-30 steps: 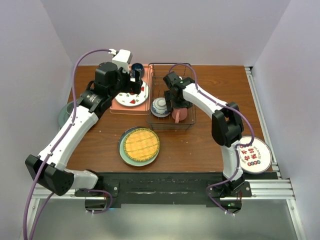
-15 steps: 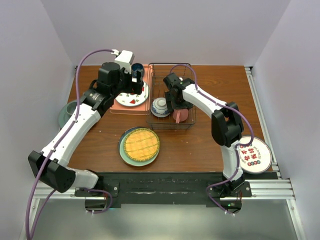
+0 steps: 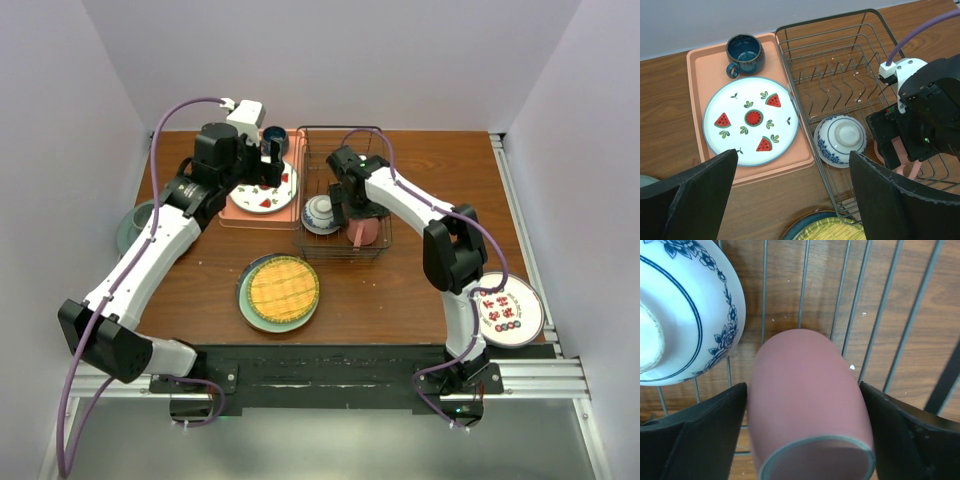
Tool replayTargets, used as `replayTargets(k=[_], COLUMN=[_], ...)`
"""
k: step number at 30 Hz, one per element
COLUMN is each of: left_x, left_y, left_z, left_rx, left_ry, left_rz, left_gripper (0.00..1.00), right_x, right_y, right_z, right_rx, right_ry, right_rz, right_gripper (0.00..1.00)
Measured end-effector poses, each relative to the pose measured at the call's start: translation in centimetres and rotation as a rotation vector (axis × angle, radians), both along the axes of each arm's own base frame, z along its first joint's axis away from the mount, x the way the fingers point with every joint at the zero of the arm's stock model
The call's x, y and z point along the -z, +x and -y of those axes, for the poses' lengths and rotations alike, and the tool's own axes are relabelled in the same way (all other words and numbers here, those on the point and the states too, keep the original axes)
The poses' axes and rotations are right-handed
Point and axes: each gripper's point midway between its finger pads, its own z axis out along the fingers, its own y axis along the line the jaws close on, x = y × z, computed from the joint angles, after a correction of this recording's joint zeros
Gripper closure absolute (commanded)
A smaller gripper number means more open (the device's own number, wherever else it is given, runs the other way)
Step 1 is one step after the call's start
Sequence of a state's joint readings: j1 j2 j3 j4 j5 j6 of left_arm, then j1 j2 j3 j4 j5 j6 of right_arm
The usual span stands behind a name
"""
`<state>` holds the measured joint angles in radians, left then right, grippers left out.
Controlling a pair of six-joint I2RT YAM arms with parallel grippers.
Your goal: Load the mixed dishes into the dish rack
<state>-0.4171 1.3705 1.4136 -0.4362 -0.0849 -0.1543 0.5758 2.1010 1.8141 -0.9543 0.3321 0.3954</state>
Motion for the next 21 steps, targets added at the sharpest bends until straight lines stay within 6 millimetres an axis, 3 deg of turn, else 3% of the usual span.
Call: replayTargets(k=[12, 17, 21], left_x=[0.1, 0.4, 0.8], left_y=[0.1, -0.1, -0.4], left_z=[-0.2, -0.4, -0.6], left_rx=[0.001, 0.0, -0.008], left_ry=[-0.004, -0.001, 0.001], left_rz=[-0.005, -0.018, -0.042], left_gripper=[0.01, 0.01, 0.01], right_x=[-3.0, -7.1, -12.3], right_y=[0.6, 1.3, 1.4], right_z=[-0.2, -0.8, -1.2], right_rx=[0.008, 0.008, -0.007], right_ry=[0.034, 0.096, 0.182], right_rz=[0.047, 0.129, 0.233], right_gripper=[0.01, 0.01, 0.01])
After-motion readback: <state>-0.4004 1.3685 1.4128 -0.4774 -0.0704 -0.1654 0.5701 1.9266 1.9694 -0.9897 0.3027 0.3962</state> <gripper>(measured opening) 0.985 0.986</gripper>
